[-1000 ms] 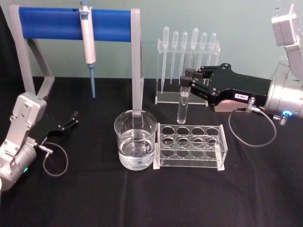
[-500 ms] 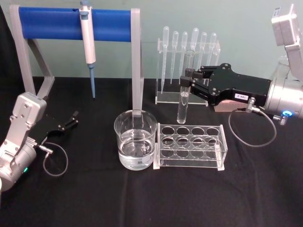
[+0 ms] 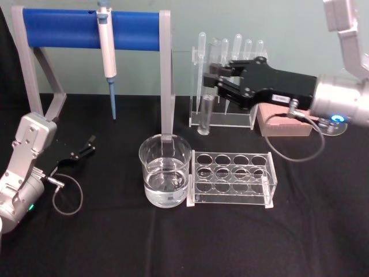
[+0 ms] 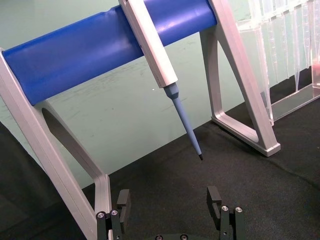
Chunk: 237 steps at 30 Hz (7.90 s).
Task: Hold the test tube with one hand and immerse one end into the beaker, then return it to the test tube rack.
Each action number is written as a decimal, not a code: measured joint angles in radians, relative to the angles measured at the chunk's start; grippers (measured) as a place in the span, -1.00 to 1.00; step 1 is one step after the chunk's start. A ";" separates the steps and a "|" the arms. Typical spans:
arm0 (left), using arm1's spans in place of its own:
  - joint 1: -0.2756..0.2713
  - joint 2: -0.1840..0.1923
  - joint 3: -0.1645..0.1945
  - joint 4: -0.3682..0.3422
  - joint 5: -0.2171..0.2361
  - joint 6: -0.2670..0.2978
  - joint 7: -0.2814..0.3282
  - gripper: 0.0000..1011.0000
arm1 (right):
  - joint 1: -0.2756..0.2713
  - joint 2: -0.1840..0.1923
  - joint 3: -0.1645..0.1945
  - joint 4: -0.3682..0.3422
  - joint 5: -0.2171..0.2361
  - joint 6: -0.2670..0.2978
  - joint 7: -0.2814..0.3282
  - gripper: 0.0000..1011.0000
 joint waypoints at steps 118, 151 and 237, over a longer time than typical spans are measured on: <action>0.000 0.000 0.000 0.000 0.000 0.000 0.000 0.98 | 0.019 -0.268 -0.143 0.476 -0.136 -0.225 0.156 -0.54; 0.000 0.000 0.000 0.000 0.000 0.000 0.000 0.98 | 0.019 -0.268 -0.143 0.476 -0.136 -0.225 0.155 -0.54; 0.000 0.000 0.000 0.000 0.000 0.000 0.000 0.98 | 0.019 -0.268 -0.143 0.476 -0.136 -0.225 0.155 -0.54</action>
